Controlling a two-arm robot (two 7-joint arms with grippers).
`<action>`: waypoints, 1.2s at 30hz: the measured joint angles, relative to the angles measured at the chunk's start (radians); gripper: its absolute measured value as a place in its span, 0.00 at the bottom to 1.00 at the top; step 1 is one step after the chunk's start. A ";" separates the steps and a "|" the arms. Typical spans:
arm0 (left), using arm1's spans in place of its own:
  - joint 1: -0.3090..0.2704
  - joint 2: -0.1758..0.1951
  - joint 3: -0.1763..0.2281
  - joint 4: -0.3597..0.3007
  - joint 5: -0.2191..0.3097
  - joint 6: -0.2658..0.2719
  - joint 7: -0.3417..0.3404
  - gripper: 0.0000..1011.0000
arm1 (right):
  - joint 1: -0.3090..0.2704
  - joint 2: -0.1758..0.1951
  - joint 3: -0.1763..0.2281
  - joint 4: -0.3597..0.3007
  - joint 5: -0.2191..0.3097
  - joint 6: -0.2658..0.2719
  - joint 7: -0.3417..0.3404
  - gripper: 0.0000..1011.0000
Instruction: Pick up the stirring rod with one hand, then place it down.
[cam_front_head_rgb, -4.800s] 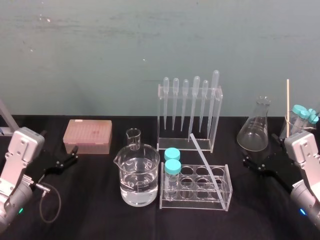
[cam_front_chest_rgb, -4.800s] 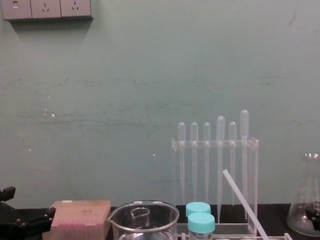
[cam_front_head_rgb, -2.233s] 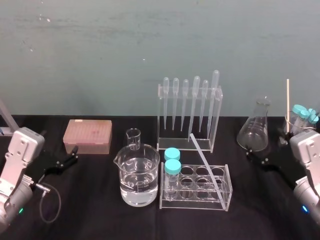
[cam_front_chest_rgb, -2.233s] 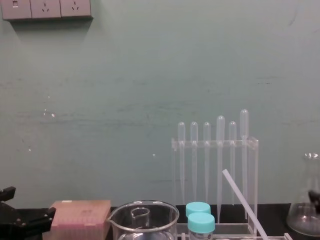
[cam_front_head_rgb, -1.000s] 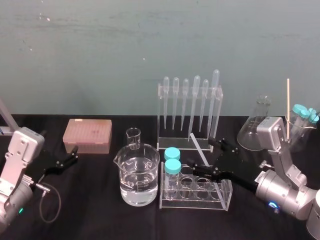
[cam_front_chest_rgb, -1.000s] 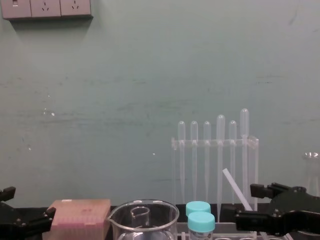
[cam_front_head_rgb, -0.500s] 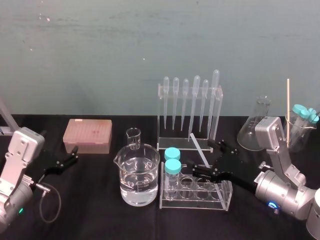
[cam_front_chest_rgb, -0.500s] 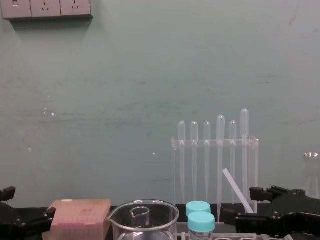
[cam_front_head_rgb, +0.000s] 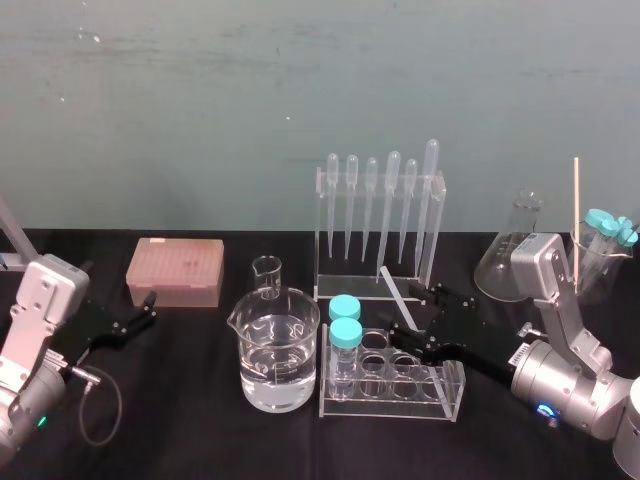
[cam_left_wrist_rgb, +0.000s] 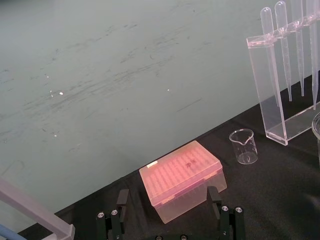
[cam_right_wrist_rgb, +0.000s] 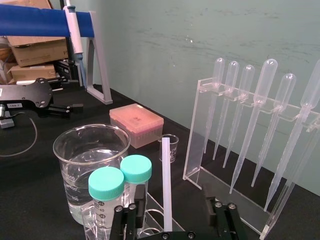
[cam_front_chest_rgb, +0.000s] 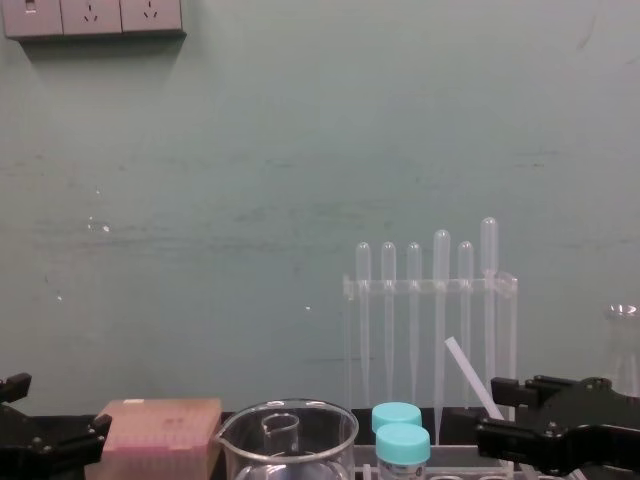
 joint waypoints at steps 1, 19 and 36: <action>0.000 0.000 0.000 0.000 0.000 0.000 0.000 0.99 | 0.000 0.000 0.000 0.000 0.000 0.000 0.000 0.70; 0.000 0.000 0.000 0.000 0.000 0.000 0.000 0.99 | 0.000 0.000 0.000 0.000 0.000 -0.002 0.000 0.14; 0.000 0.000 0.000 0.000 0.000 0.000 0.000 0.99 | 0.000 0.000 0.000 0.000 0.000 -0.002 0.000 0.07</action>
